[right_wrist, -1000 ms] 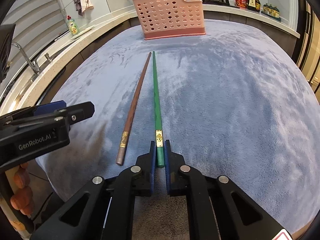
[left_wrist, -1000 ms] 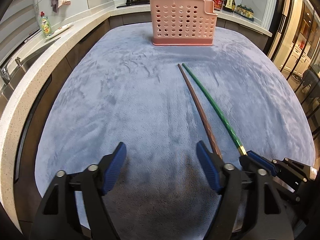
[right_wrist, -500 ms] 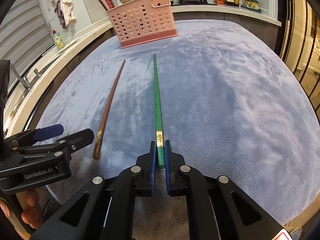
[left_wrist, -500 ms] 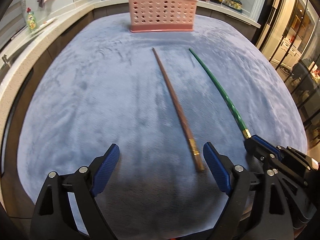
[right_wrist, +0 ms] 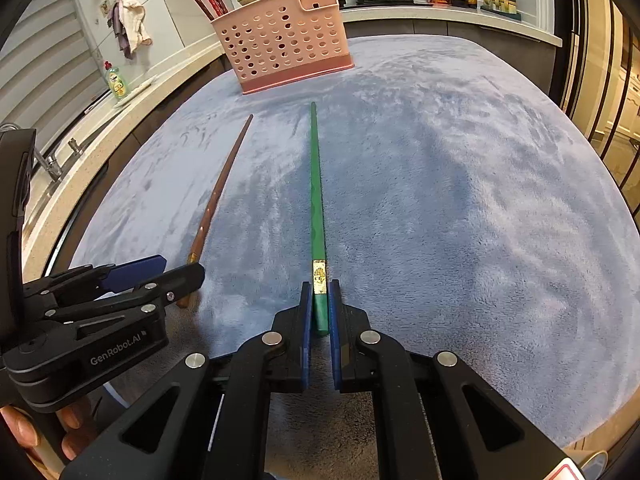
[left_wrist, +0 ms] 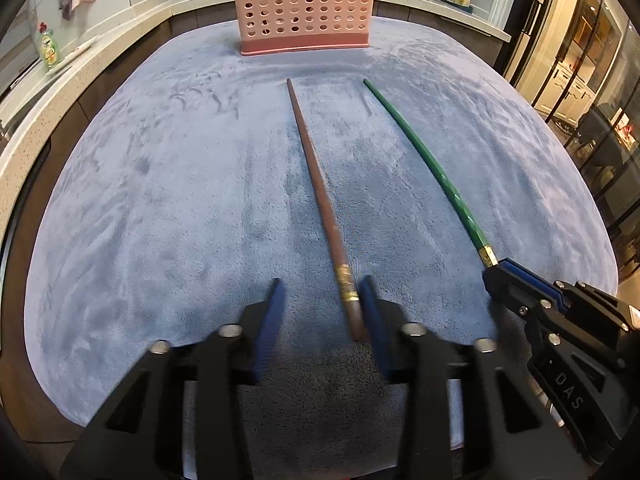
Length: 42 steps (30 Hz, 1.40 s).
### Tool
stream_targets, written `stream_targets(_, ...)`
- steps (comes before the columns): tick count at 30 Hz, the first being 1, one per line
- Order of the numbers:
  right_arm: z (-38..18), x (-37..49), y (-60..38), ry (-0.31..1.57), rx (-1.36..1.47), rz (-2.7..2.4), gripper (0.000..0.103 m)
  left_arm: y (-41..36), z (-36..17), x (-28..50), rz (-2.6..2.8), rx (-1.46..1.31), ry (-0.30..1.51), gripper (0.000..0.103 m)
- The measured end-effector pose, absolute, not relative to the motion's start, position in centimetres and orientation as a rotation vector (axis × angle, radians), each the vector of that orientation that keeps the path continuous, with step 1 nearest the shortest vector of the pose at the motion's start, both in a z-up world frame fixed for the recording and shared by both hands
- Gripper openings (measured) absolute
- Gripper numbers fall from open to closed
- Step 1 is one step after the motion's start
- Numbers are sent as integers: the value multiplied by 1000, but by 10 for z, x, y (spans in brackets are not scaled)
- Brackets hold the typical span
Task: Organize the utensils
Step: 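Grasp the brown chopstick with the left tool while the right tool lifts the green one, then carry both chopsticks upright over the pink holder and lower them in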
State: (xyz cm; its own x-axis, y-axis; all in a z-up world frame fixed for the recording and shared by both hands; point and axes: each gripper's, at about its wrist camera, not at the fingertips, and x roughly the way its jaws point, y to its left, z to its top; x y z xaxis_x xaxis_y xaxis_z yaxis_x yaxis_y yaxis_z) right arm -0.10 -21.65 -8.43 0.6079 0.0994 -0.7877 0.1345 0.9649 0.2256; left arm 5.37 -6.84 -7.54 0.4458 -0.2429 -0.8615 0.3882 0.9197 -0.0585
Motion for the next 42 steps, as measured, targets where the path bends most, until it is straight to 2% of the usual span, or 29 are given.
stream_targets(3,-84,-1,-216,921,275,-20,7,-67,-75,53,-399,153,1042,11)
stream_targets(5,-84,-1,-216,920,274,-18,7,-67,-74,53,-402,150,1045,8)
stream_targets(15,-62,-2,-211,875,278,2,7,-53,-55,55,-396,99,1039,7)
stream_targets(33,63,21,-237,578,310,25,7,-22,72,81,-395,-50,779,7)
stream_targets(42,101,49,-237,495,293,35,7,-24,109,117,-403,-105,716,7)
